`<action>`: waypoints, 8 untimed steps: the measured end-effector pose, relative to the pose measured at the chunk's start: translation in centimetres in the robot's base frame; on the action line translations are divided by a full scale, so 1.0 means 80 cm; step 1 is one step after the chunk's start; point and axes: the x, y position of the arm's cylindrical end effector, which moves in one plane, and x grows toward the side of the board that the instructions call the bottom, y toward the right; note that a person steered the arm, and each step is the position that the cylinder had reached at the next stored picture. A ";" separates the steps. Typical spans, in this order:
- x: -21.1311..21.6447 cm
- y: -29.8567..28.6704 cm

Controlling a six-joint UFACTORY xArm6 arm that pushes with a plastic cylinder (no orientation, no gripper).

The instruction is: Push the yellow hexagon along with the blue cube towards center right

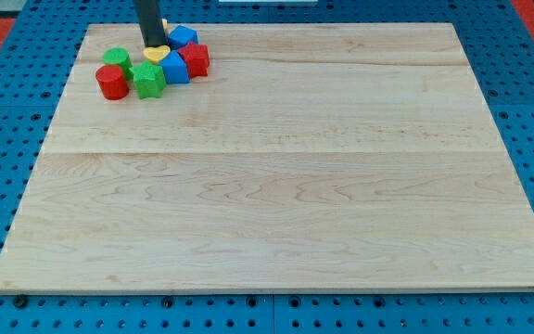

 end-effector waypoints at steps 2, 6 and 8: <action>-0.060 -0.085; 0.031 0.160; 0.053 0.258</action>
